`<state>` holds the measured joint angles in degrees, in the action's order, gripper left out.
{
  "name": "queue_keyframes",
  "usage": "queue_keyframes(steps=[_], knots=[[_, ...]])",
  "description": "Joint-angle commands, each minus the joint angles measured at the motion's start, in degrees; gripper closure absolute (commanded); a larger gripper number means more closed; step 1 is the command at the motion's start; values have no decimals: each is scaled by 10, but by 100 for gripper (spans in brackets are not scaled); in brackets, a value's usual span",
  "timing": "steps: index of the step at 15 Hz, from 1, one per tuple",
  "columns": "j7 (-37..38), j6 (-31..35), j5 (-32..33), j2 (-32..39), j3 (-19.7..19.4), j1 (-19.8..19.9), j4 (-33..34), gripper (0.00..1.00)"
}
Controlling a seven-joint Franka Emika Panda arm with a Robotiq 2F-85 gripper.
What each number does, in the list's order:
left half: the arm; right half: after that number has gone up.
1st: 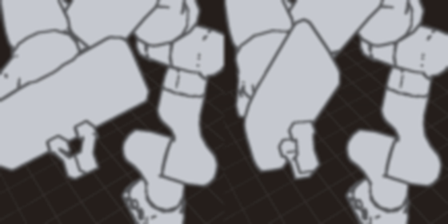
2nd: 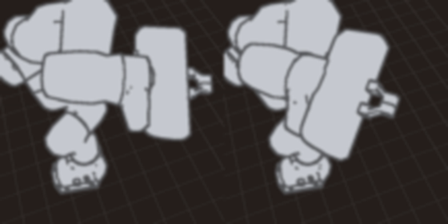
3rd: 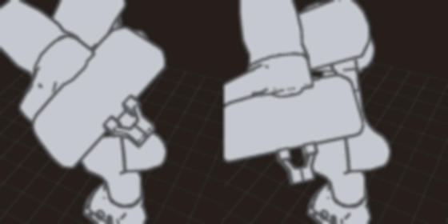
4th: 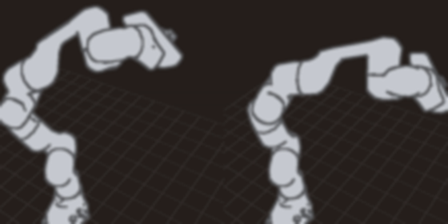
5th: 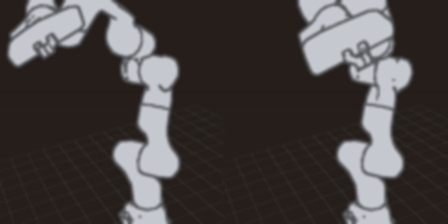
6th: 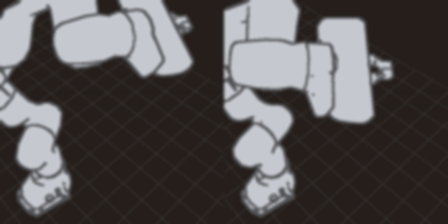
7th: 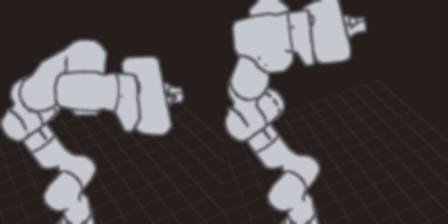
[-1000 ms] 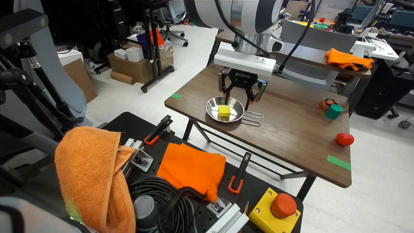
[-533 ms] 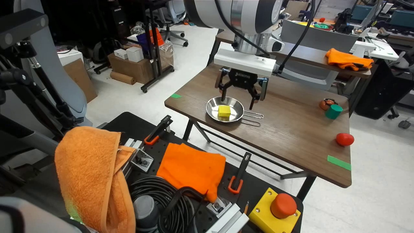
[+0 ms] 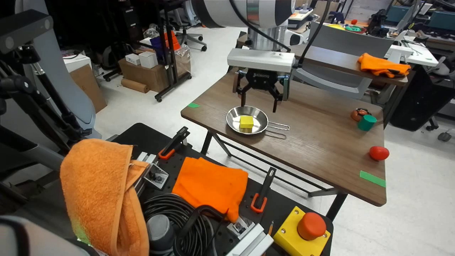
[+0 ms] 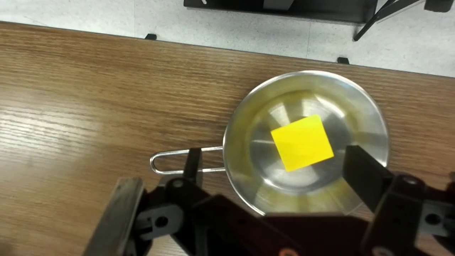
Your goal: Put the yellow block on the silver pan then remove it from the pan
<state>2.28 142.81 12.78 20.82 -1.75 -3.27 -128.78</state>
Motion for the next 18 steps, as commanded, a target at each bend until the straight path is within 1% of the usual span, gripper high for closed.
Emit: queue_keyframes(steps=[1,2,4,6,7,11,12,15,16,18], knots=[[11,2,13,-22,3,-15,-11,0],[-3,3,1,-21,9,-11,-10,0],[17,2,18,-15,1,-19,-8,0],[17,14,22,-12,-3,-17,-10,0],[6,20,11,-11,0,-10,-11,0],[-5,30,8,-8,-1,-3,-13,0],[-24,43,-6,-11,8,6,-19,0],[-111,123,-44,-24,40,33,-46,0],[-143,140,-65,-25,55,46,-49,0],[-189,147,-107,-22,83,65,-50,0]])
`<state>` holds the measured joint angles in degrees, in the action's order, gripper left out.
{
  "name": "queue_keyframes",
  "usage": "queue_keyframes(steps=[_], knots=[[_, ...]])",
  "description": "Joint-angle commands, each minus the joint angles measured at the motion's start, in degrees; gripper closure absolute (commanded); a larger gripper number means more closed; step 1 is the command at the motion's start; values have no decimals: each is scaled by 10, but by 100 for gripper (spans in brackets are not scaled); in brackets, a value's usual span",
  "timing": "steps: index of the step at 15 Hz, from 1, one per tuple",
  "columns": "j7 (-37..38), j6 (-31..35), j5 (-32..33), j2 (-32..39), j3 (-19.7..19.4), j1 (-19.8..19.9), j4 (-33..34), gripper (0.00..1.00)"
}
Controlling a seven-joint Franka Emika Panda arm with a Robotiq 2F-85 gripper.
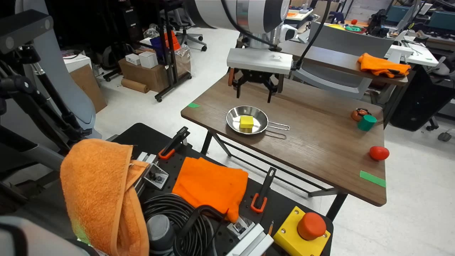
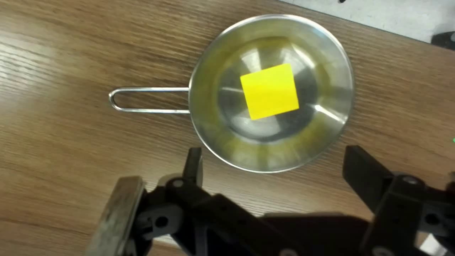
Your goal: Put the yellow block on the silver pan then remove it from the pan
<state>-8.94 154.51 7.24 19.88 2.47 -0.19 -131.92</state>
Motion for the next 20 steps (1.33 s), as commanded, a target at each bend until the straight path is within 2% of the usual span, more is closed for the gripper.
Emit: queue_keyframes(steps=[1,6,14,20], knots=[[-88,23,-64,-11,48,39,-17,0],[-103,3,-90,-5,61,50,-13,0],[-68,-61,-47,7,18,30,1,0],[-62,-88,-19,25,6,23,19,0]])
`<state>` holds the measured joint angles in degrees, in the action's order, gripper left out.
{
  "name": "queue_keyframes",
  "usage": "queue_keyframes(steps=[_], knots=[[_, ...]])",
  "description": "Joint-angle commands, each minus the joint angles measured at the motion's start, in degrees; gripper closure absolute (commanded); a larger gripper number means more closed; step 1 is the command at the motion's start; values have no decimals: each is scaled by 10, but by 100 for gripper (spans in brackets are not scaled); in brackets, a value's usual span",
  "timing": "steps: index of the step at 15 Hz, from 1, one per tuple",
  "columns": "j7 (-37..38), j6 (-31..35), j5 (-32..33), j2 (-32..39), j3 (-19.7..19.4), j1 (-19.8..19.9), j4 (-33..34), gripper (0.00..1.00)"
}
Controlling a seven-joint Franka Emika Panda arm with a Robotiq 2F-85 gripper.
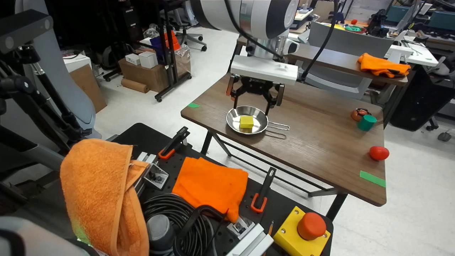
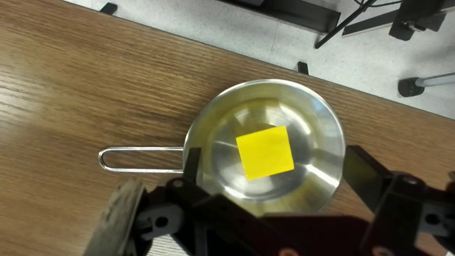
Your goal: Put the yellow block on the silver pan then remove it from the pan
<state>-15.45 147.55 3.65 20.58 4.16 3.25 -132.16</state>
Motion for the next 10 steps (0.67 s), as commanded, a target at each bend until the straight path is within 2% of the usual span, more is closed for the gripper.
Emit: queue_keyframes(steps=[1,10], knots=[[4,-21,23,23,-11,-14,25,0],[-4,-28,37,68,-5,-26,62,0]])
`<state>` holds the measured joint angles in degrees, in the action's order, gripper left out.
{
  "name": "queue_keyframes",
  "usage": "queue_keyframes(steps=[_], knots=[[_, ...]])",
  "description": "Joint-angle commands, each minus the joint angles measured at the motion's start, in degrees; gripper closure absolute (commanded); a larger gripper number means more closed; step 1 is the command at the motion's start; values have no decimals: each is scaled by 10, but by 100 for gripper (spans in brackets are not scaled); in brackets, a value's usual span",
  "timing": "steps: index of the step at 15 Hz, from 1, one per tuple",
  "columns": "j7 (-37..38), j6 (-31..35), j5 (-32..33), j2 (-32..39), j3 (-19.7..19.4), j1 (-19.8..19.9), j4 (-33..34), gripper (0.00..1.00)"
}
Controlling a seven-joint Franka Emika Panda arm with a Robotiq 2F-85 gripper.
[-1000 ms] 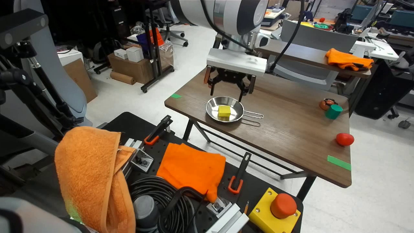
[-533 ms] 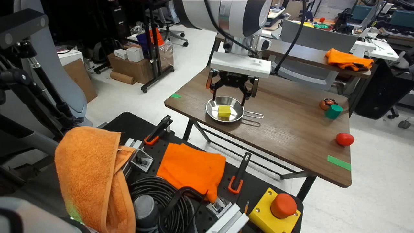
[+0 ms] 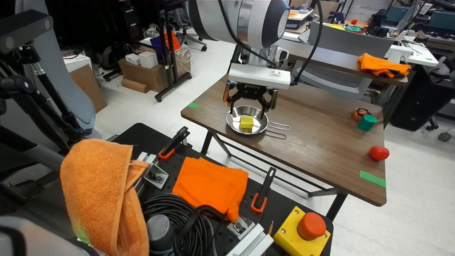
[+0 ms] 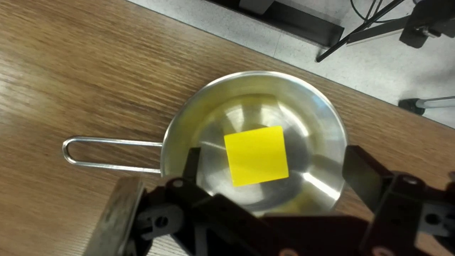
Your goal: Put the yellow block on the silver pan then remove it from the pan
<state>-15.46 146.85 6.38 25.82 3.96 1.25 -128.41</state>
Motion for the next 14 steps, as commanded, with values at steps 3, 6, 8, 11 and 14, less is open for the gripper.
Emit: queue_keyframes(steps=[3,6,8,11,14], knots=[[-2,-29,13,20,-4,-8,31,0],[0,-33,18,22,-5,-9,34,28],[0,-35,19,22,-6,-8,37,44],[-1,-34,18,22,-6,-7,38,66],[-1,-33,19,22,-7,-7,37,88]])
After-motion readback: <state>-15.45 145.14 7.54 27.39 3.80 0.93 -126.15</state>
